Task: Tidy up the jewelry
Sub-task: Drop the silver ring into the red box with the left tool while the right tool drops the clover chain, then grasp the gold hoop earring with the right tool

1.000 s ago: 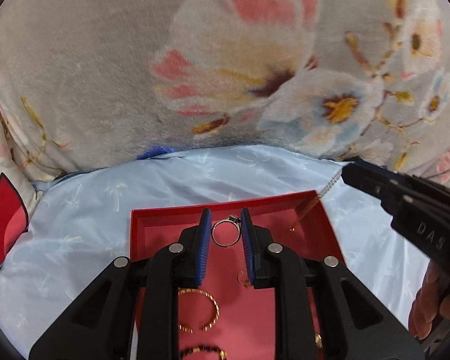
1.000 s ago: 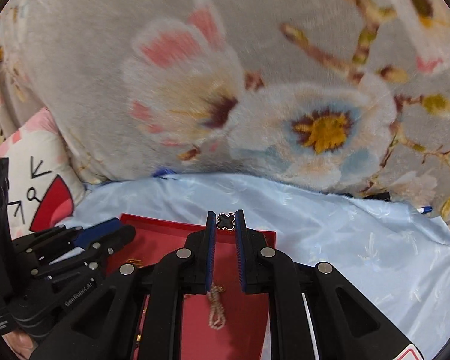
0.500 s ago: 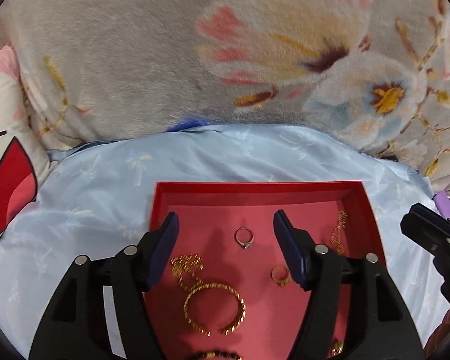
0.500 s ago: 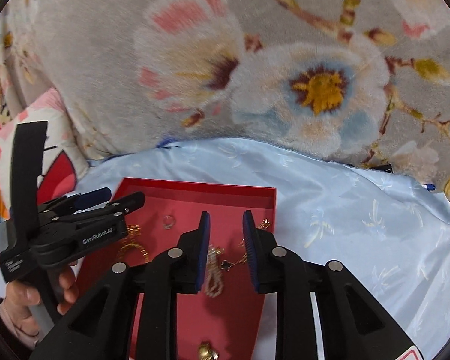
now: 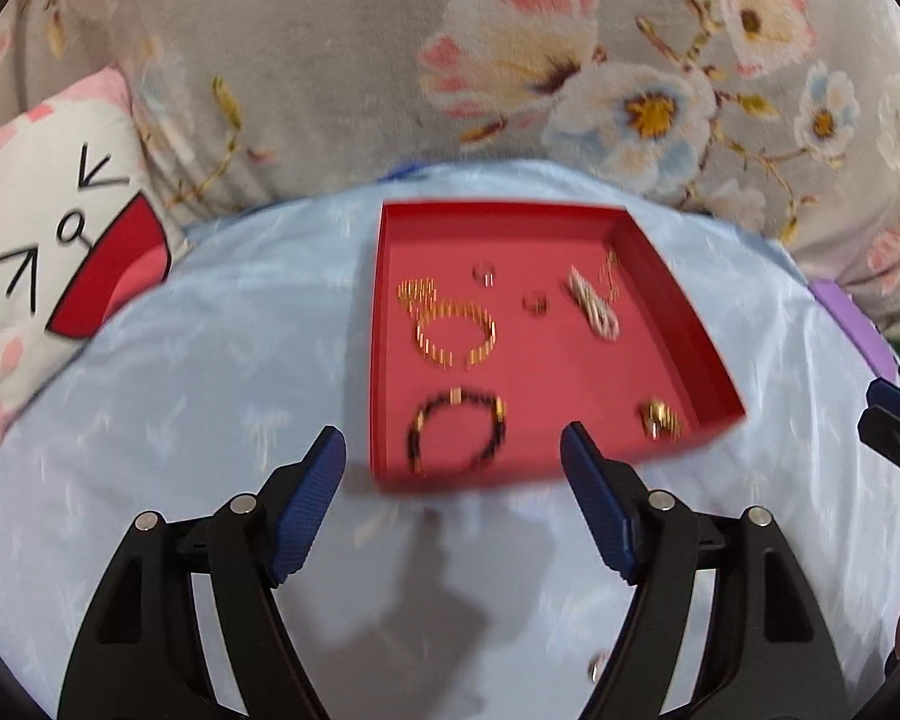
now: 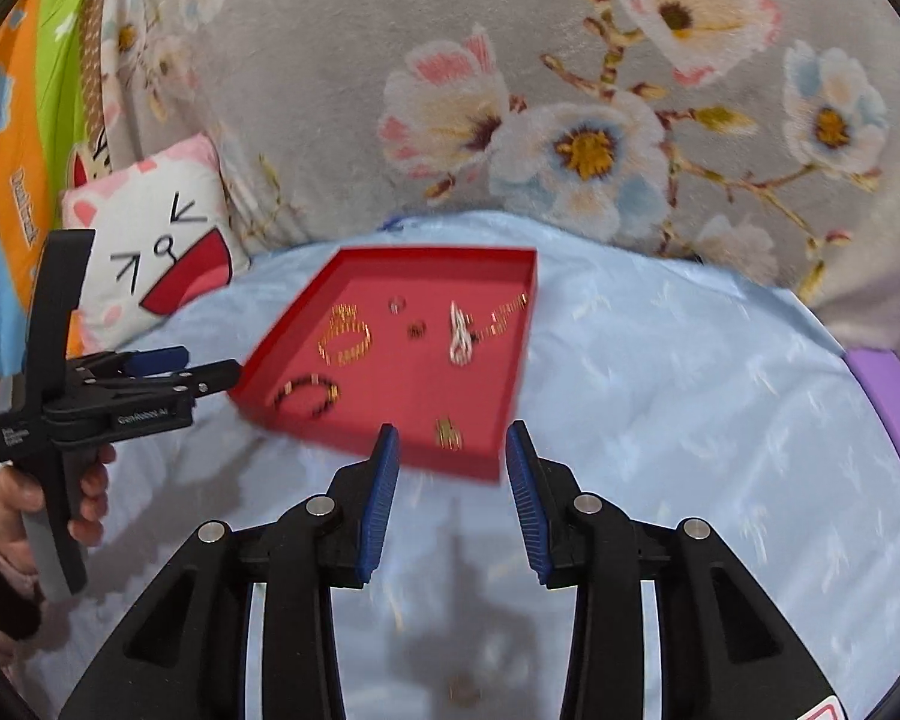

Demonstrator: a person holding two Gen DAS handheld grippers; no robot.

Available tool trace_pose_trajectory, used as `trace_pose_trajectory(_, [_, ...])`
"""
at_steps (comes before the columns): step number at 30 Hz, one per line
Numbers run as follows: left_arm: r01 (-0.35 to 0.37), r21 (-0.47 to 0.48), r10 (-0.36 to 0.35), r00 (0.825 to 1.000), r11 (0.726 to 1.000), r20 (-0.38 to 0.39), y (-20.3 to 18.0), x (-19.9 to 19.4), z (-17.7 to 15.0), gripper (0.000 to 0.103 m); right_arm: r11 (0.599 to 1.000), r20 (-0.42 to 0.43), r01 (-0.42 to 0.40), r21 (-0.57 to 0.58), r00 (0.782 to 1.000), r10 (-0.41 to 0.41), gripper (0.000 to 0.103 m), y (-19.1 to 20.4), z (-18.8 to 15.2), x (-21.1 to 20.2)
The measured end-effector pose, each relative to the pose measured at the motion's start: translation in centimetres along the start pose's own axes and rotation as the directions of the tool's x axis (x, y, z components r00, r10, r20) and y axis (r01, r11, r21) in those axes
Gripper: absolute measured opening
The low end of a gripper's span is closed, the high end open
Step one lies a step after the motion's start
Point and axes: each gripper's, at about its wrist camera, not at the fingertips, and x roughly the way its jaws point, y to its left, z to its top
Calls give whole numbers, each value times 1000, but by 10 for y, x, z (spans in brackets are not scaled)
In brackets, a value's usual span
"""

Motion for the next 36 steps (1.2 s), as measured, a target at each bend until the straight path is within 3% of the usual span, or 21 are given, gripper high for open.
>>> trace_pose_trajectory(7, [-35, 4, 35, 999, 999, -5, -13, -23, -64, 72, 999, -69, 10, 33, 998, -8, 36, 4, -62, -14])
trace_pose_trajectory(12, [-51, 9, 51, 999, 999, -16, -25, -23, -91, 72, 997, -105, 77, 10, 992, -76, 36, 6, -87, -5])
trace_pose_trajectory(20, [-60, 0, 60, 998, 998, -34, -25, -16, -108, 72, 997, -163, 70, 20, 985, -65, 36, 4, -106, 14])
trace_pose_trajectory(28, [-13, -27, 11, 998, 1000, -67, -19, -11, -110, 72, 994, -201, 61, 93, 979, -41, 36, -10, -113, 21])
trace_pose_trajectory(32, [-2, -24, 1, 997, 1000, -71, -21, -10, -110, 72, 994, -215, 56, 91, 976, -35, 33, -8, -114, 24])
trace_pose_trajectory(36, [6, 1, -6, 997, 1000, -72, -26, -11, -111, 72, 996, -230, 72, 52, 972, -58, 22, -1, -114, 25])
